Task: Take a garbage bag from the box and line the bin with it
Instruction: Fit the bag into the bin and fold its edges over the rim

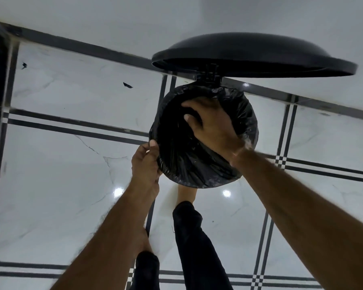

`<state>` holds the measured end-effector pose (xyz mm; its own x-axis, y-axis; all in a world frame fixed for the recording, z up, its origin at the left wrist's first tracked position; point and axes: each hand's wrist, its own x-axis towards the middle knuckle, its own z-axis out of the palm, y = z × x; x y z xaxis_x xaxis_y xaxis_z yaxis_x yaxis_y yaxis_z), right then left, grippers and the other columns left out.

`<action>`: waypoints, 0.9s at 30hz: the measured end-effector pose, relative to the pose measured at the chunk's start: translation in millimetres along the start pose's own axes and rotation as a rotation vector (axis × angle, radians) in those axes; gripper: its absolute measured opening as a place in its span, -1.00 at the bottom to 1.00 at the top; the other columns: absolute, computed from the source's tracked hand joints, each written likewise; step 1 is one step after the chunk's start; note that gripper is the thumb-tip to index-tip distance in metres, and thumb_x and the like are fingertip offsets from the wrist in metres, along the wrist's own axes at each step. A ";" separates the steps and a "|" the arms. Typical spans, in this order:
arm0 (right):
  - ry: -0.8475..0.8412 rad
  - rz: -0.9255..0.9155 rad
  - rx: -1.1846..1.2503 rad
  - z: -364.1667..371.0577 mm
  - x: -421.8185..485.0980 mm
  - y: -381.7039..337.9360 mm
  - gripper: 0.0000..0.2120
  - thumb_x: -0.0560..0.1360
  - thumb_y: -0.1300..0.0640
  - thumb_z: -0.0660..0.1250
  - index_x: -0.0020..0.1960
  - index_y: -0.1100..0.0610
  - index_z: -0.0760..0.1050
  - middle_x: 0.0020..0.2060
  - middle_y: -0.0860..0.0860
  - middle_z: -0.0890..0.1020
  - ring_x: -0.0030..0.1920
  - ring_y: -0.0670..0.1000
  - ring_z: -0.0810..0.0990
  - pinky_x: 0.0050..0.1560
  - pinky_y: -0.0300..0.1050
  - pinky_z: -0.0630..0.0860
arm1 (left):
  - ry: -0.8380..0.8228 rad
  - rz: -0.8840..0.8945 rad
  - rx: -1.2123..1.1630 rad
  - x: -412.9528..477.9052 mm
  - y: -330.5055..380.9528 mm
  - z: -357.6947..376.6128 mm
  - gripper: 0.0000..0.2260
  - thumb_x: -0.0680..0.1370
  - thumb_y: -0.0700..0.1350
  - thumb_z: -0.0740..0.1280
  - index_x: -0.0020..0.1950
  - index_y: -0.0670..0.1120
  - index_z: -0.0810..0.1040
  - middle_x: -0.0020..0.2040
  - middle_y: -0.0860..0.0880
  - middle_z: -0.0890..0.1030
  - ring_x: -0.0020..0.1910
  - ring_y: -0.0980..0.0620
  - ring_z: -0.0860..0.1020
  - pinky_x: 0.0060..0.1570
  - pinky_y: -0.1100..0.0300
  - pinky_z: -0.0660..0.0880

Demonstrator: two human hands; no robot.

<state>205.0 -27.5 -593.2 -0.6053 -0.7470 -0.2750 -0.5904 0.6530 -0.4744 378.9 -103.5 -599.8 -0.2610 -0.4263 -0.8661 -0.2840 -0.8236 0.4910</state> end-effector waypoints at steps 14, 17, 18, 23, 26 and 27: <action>-0.171 0.451 0.095 18.7 15.7 52.4 -0.48 0.66 -0.11 0.22 0.57 0.02 0.35 0.42 0.18 0.55 0.41 0.27 0.52 0.38 0.12 0.50 | 0.041 0.007 0.042 1.4 -3.0 0.7 -0.82 0.71 -0.09 0.27 -0.08 0.01 0.56 -0.15 0.05 0.64 -0.11 0.06 0.58 -0.15 0.12 0.57; 0.099 0.370 0.156 -14.7 -42.4 15.3 -0.54 0.67 -0.09 0.23 0.54 -0.02 0.38 0.45 0.10 0.48 0.44 0.20 0.43 0.31 0.10 0.46 | 0.046 -0.006 0.046 0.4 -1.1 2.7 -0.82 0.71 -0.06 0.26 -0.06 0.01 0.57 -0.12 0.04 0.62 -0.07 0.04 0.56 -0.12 0.11 0.58; 0.105 0.408 0.192 -22.0 -64.2 4.8 -0.53 0.66 -0.13 0.22 0.54 -0.06 0.36 0.46 0.09 0.46 0.45 0.19 0.41 0.33 0.11 0.44 | 0.050 -0.012 0.046 -0.3 -0.5 3.6 -0.82 0.71 -0.05 0.26 -0.05 0.02 0.57 -0.11 0.03 0.62 -0.05 0.04 0.56 -0.10 0.10 0.58; -0.138 0.777 0.480 5.0 -79.8 16.1 -0.34 0.61 -0.36 0.13 0.65 -0.23 0.06 0.61 0.13 0.24 0.56 0.28 0.29 0.55 0.28 0.27 | 0.058 -0.011 0.046 -2.2 -1.7 7.1 -0.85 0.70 -0.02 0.27 -0.03 0.02 0.57 -0.09 0.03 0.63 -0.01 0.01 0.57 0.00 0.04 0.59; -0.097 0.928 0.851 41.3 -52.3 32.1 -0.30 0.55 -0.41 0.16 0.63 -0.22 0.16 0.58 0.09 0.33 0.56 0.25 0.31 0.58 0.22 0.23 | 0.067 -0.008 0.054 2.1 -3.7 4.2 -0.88 0.70 -0.01 0.28 0.01 0.02 0.56 -0.06 0.04 0.63 -0.02 0.02 0.57 -0.03 0.06 0.58; -0.060 0.986 0.952 52.3 -43.8 36.9 -0.32 0.57 -0.38 0.19 0.62 -0.15 0.23 0.56 0.09 0.38 0.54 0.23 0.34 0.59 0.16 0.24 | 0.067 -0.009 0.055 3.6 -3.8 3.3 -0.89 0.70 -0.01 0.28 0.03 0.02 0.56 -0.06 0.04 0.64 -0.03 0.03 0.57 -0.04 0.06 0.59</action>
<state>237.7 22.9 -642.3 -0.5185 -0.0477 -0.8538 0.6732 0.5928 -0.4420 376.0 -100.7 -604.5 -0.1966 -0.4442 -0.8741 -0.3369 -0.8066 0.4857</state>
